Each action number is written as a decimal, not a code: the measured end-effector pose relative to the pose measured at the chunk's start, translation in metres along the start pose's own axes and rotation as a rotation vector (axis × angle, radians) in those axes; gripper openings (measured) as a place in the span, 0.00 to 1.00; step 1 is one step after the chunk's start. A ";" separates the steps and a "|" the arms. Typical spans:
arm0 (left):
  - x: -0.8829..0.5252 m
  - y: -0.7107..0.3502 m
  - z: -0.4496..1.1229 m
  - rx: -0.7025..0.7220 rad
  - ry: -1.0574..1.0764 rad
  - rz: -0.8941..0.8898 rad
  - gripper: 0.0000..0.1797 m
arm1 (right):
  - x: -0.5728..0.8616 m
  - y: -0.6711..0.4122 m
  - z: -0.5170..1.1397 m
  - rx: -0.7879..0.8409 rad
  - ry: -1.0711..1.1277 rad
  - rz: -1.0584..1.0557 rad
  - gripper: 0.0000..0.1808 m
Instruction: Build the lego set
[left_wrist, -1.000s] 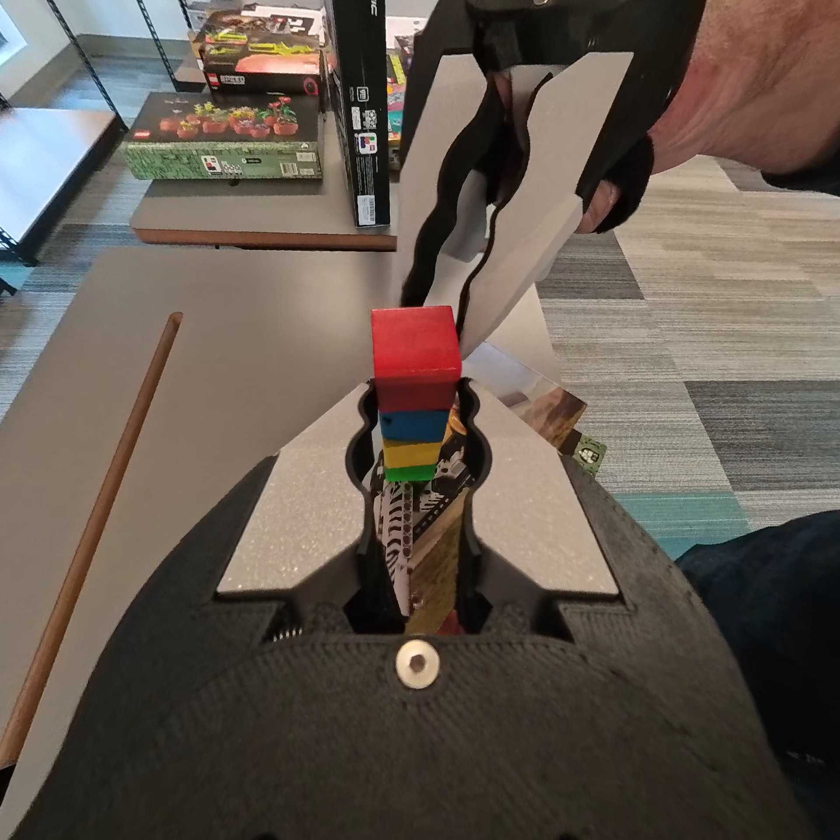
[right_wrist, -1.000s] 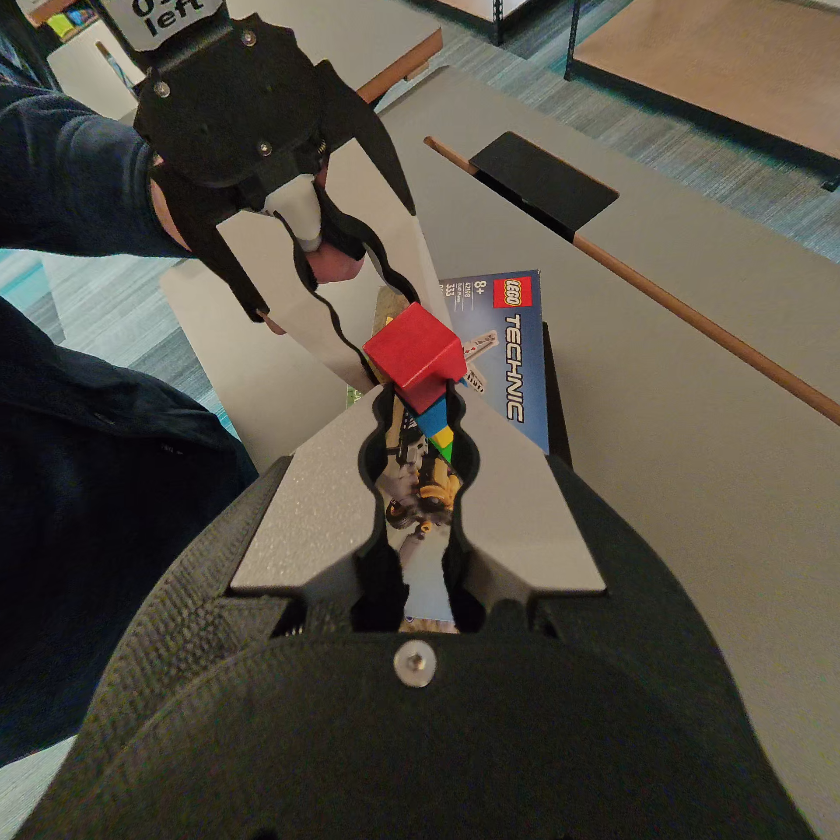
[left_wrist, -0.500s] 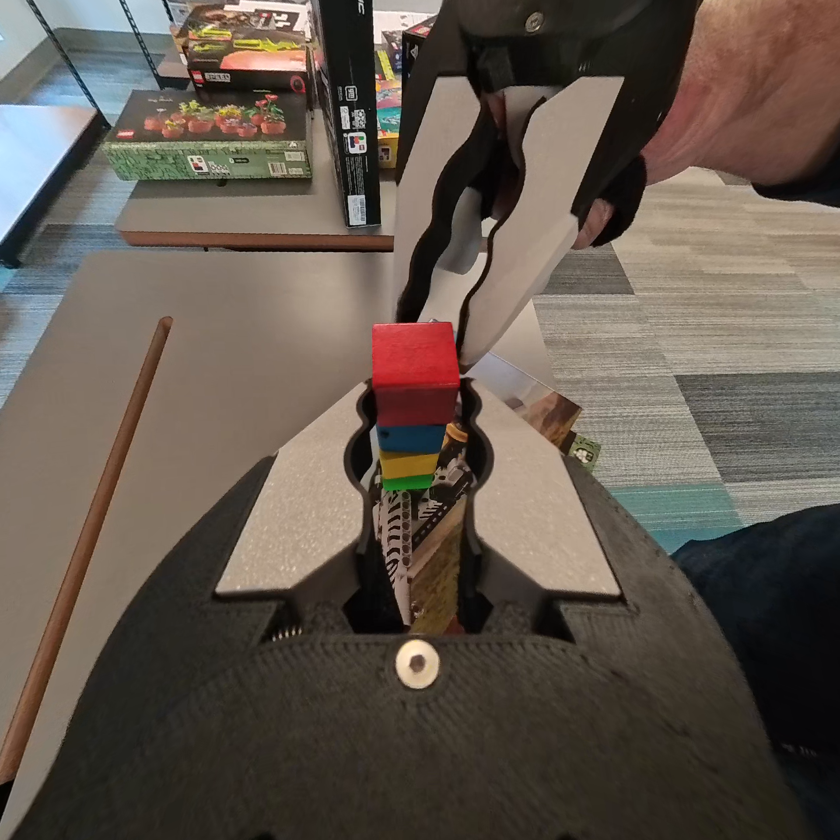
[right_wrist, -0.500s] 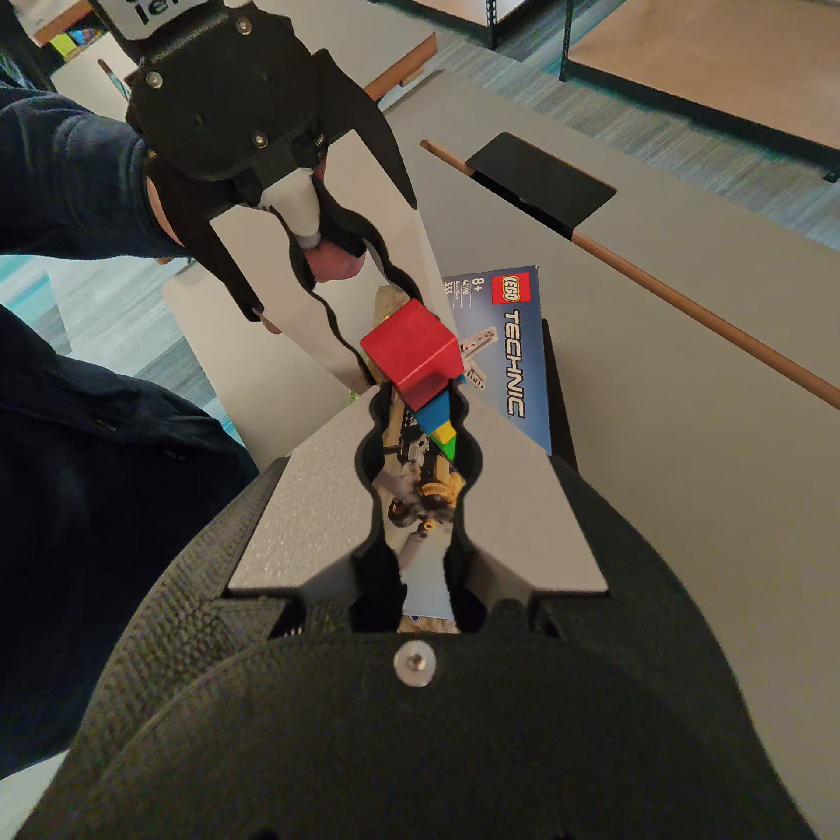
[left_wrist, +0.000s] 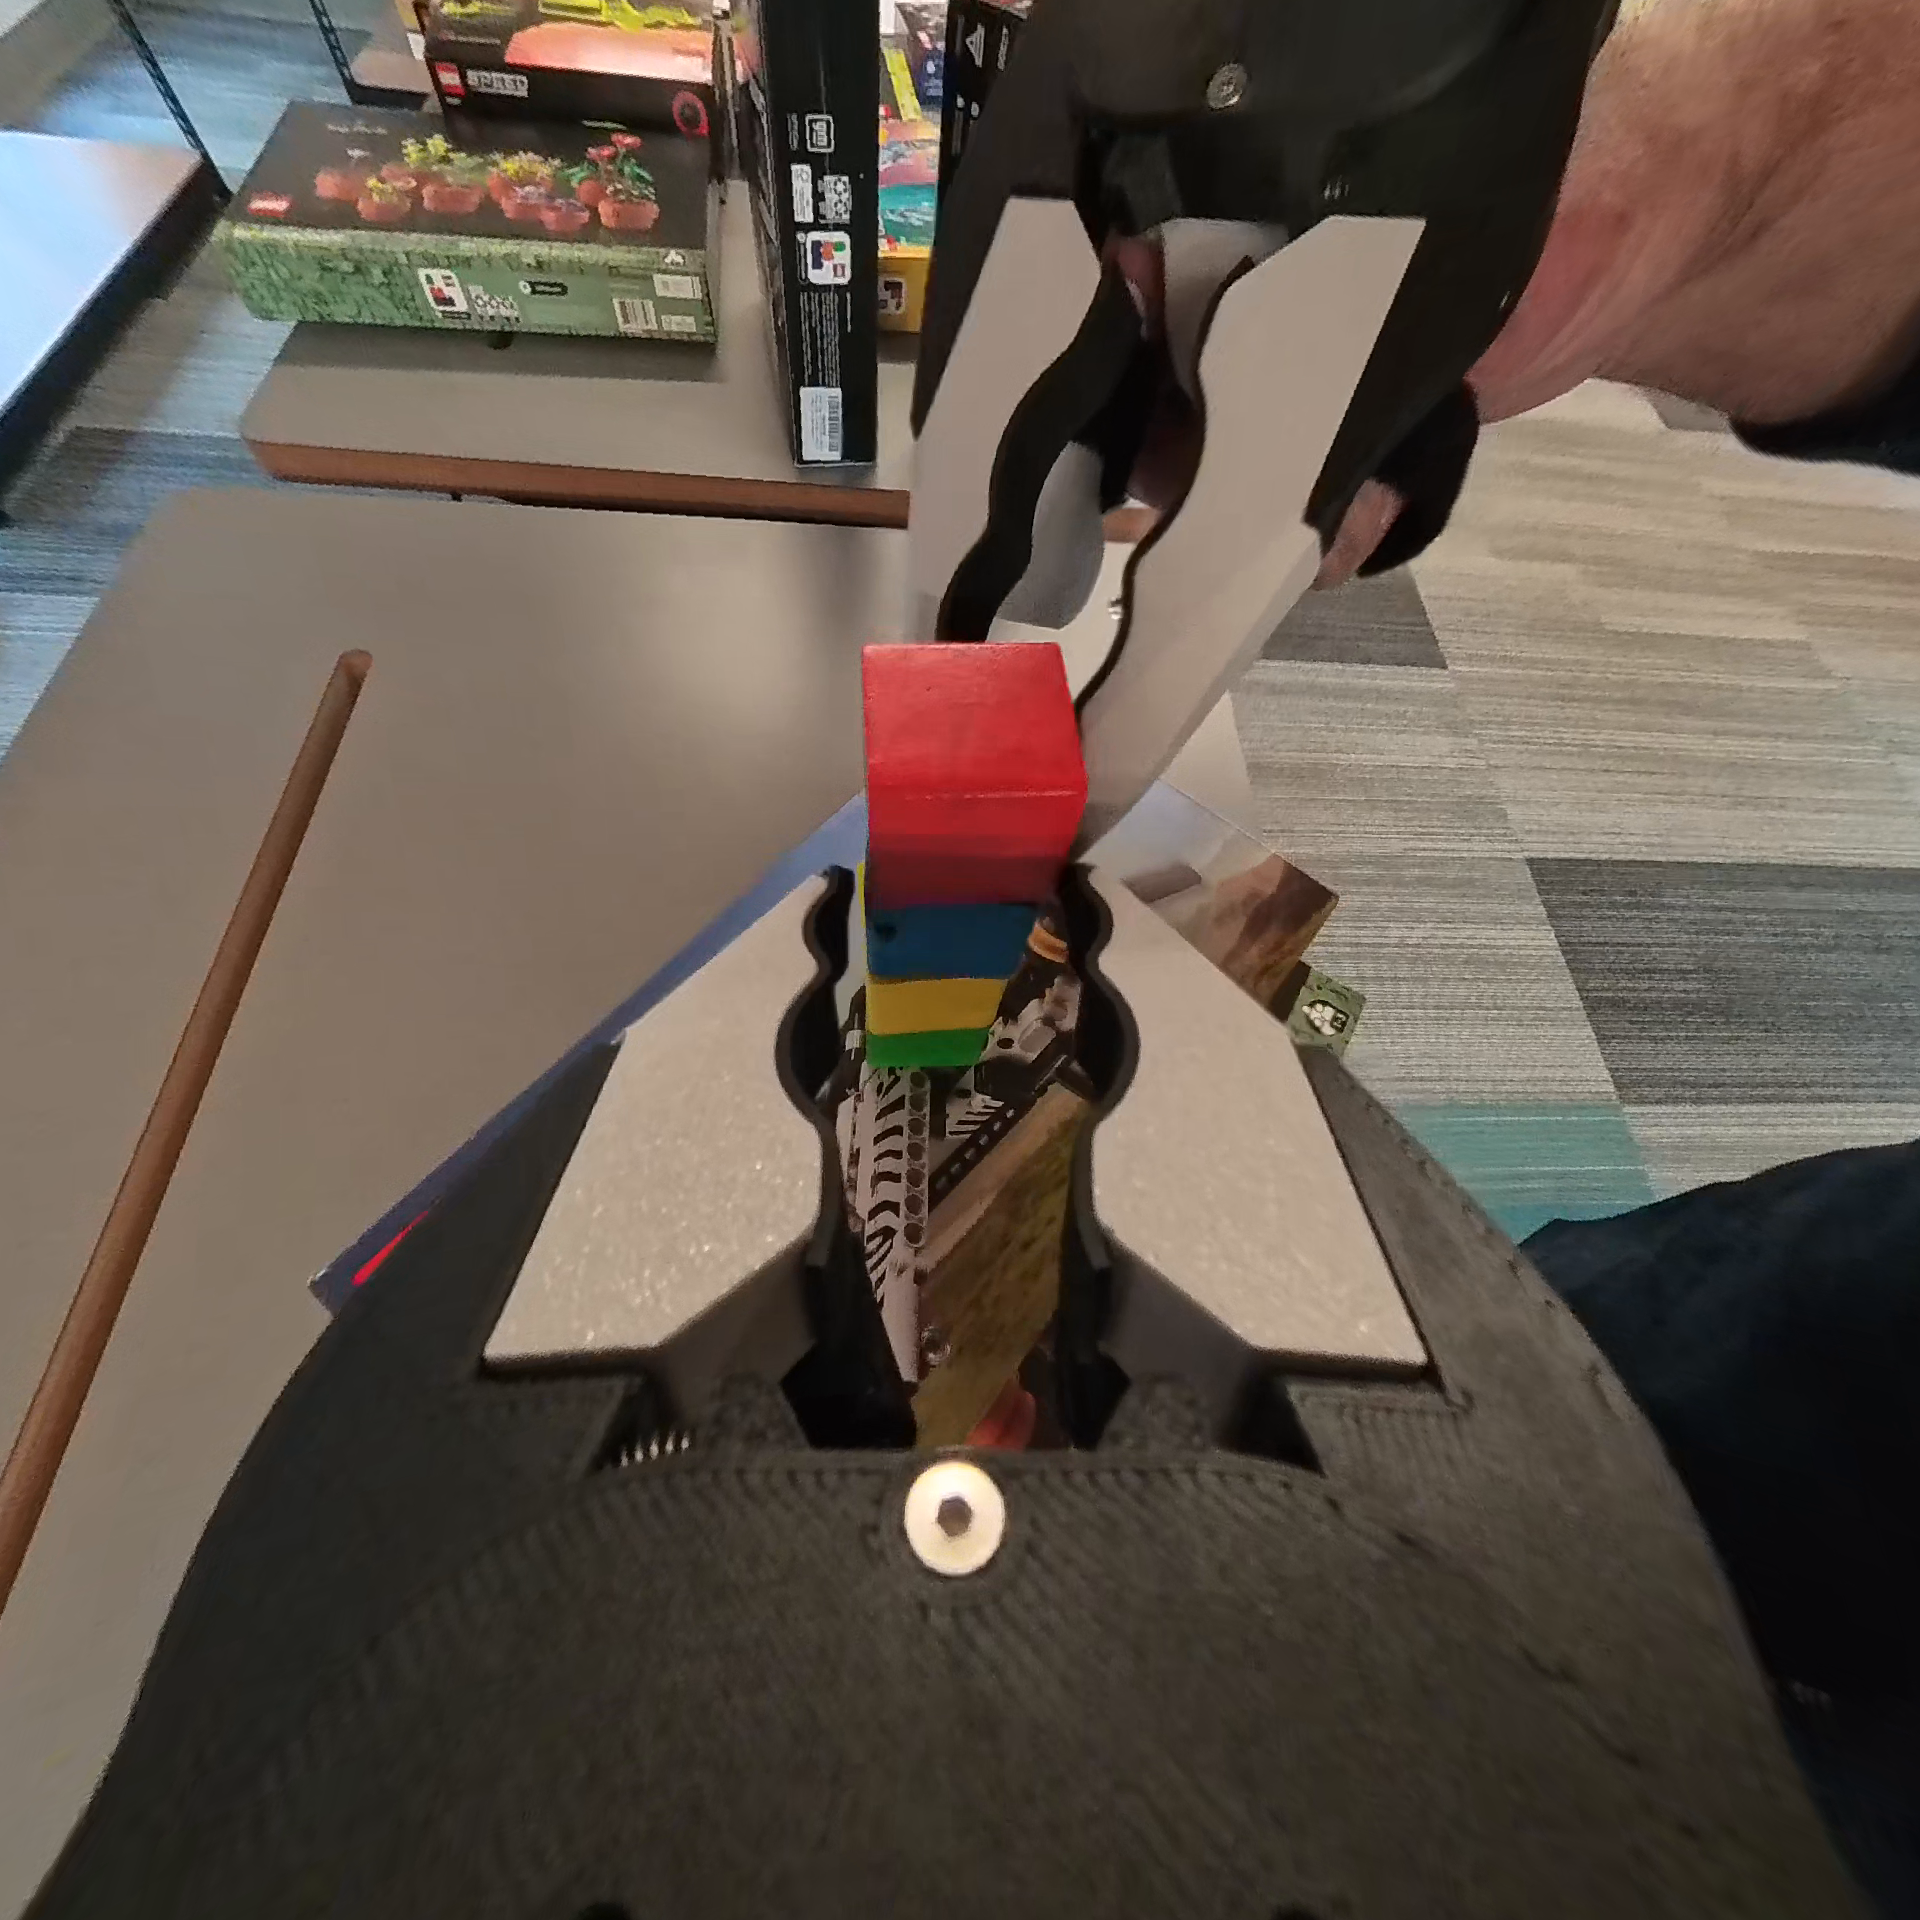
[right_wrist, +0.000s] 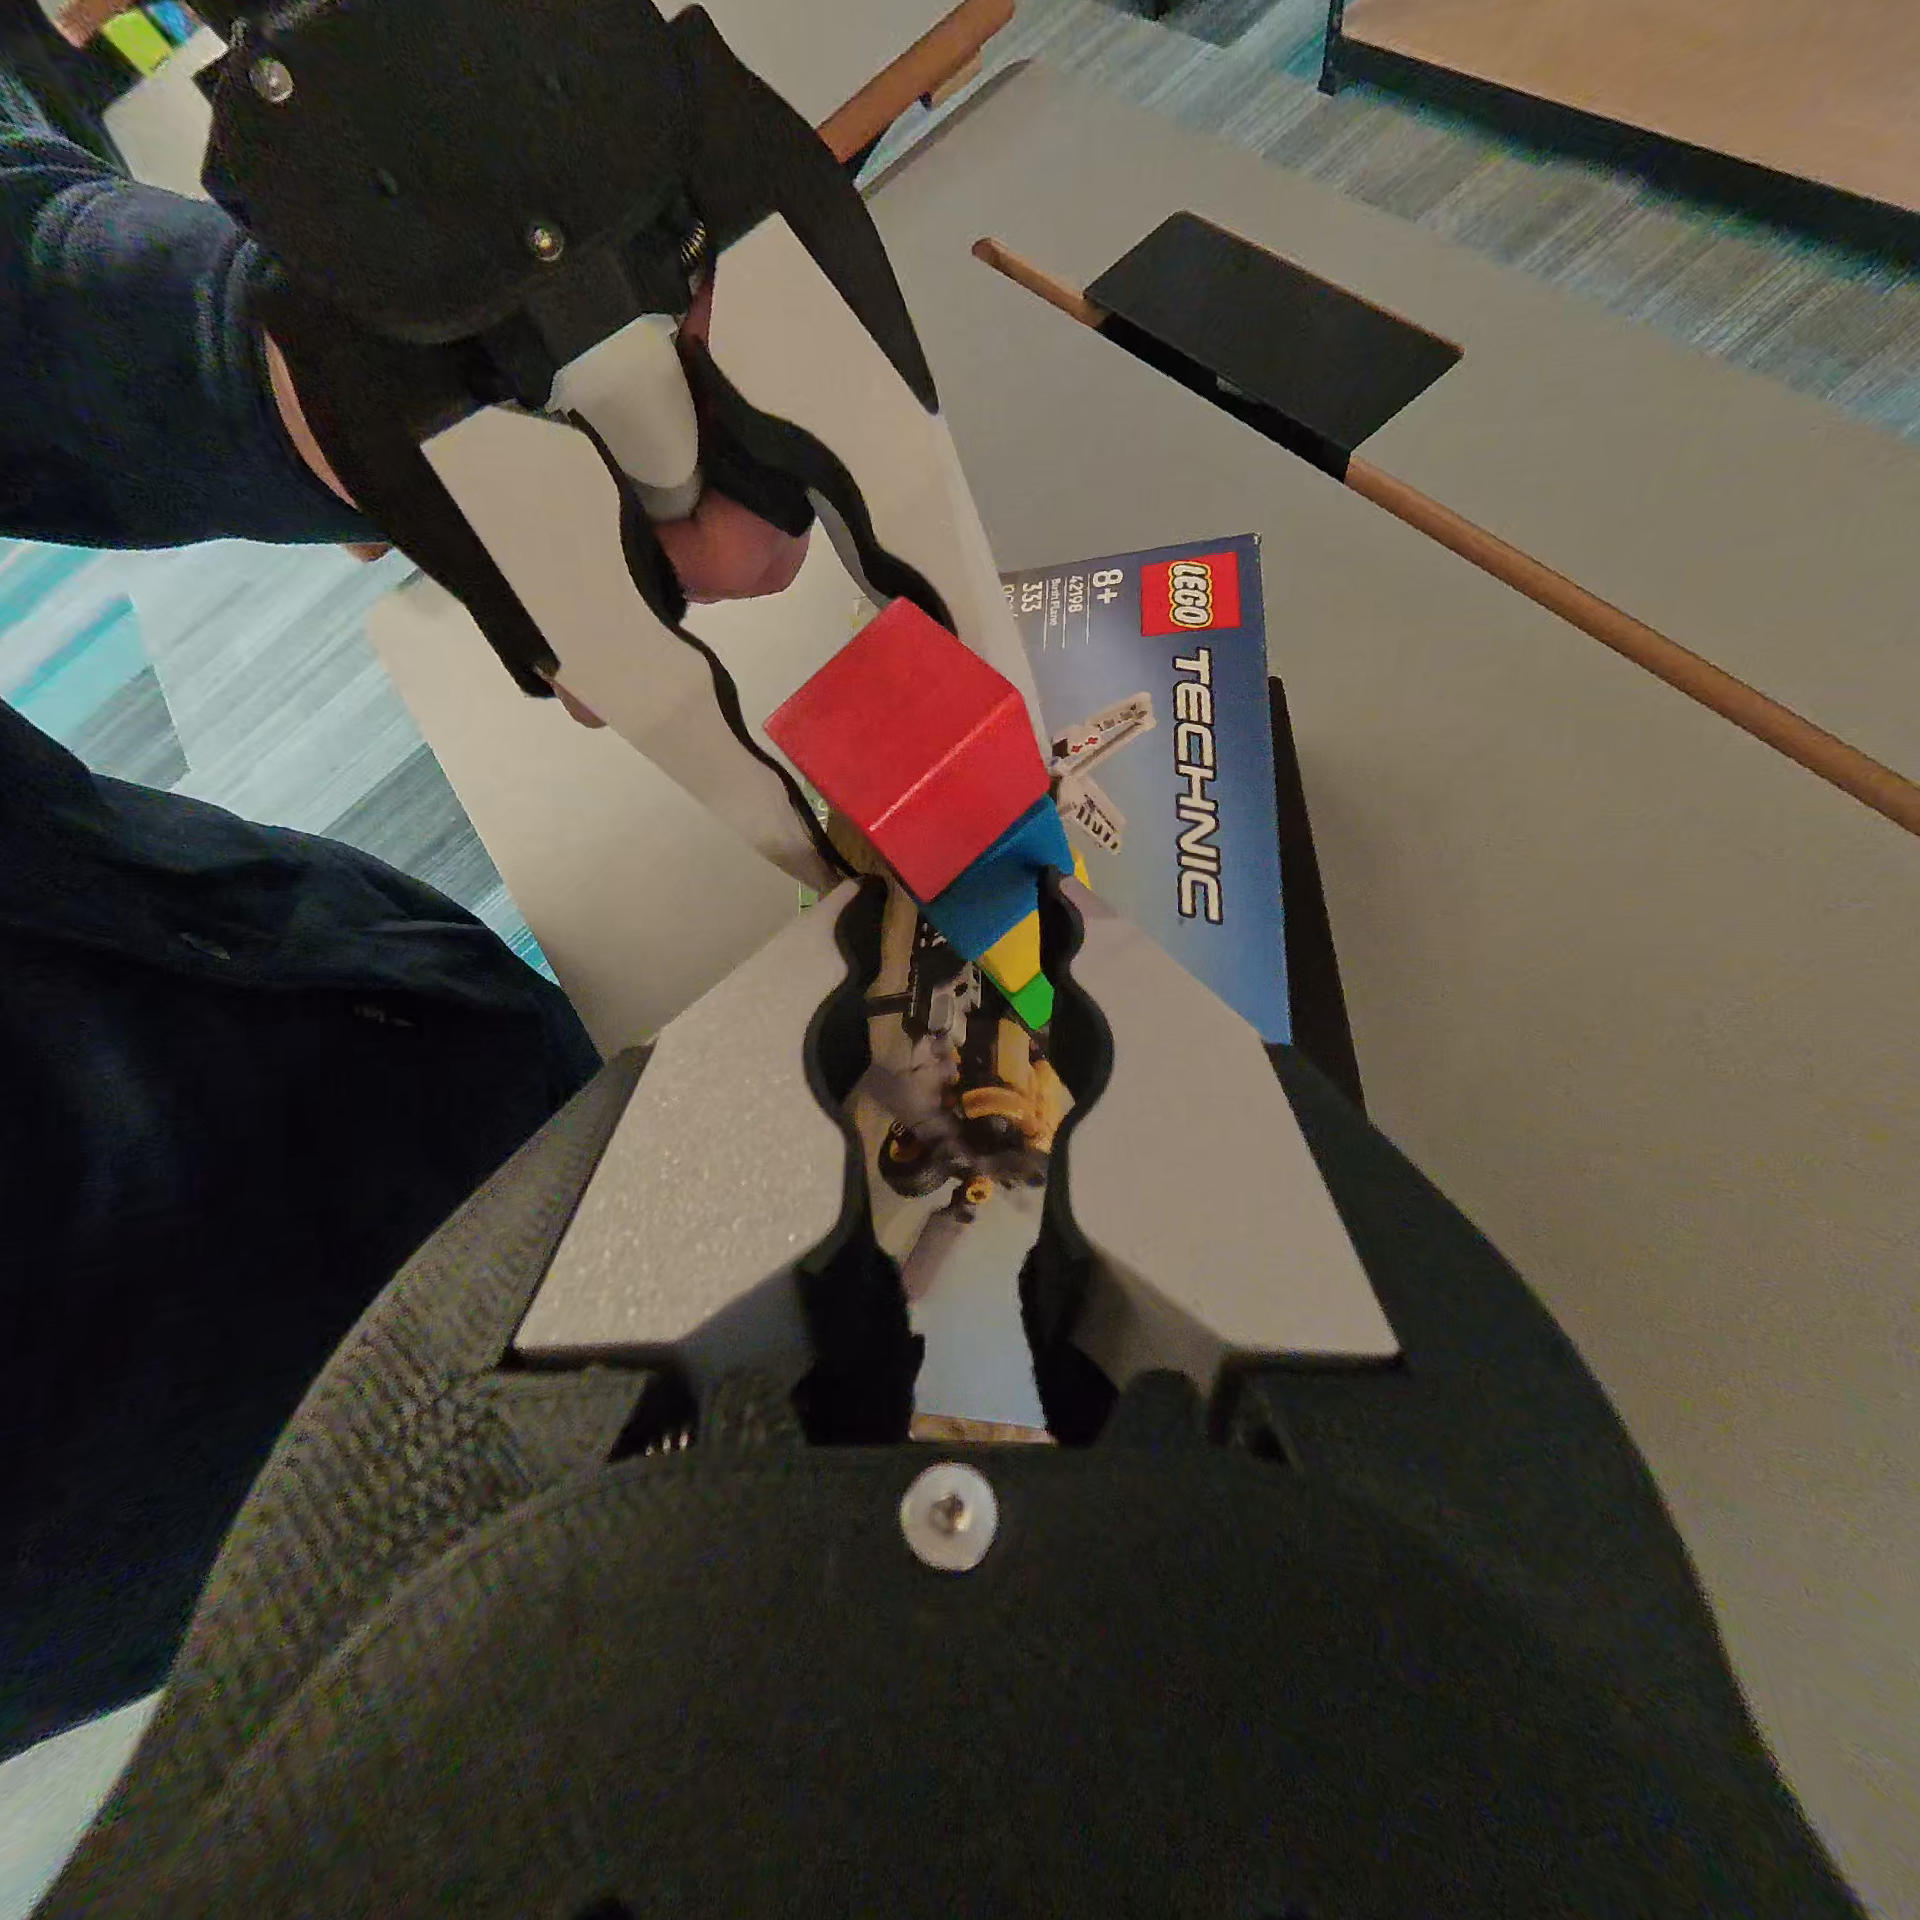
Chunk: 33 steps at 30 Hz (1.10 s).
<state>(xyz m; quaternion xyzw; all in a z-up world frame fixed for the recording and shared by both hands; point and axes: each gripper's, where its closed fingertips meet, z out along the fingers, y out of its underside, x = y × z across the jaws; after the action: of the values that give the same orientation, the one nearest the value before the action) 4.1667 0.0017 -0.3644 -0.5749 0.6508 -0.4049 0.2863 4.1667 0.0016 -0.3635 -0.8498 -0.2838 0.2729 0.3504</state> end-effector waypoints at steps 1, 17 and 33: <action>0.000 0.000 0.000 -0.002 0.000 0.004 0.22 | 0.000 0.000 0.001 0.000 -0.003 -0.001 0.16; -0.002 -0.009 -0.015 0.042 -0.035 0.004 0.25 | 0.001 0.004 0.000 0.009 -0.014 0.009 0.16; 0.003 -0.014 -0.010 0.033 0.047 0.025 0.23 | 0.003 0.001 0.002 0.011 -0.017 0.005 0.16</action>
<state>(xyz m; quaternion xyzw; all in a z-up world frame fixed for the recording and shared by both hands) 4.1647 0.0003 -0.3470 -0.5521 0.6580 -0.4253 0.2853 4.1675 0.0040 -0.3667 -0.8463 -0.2831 0.2823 0.3520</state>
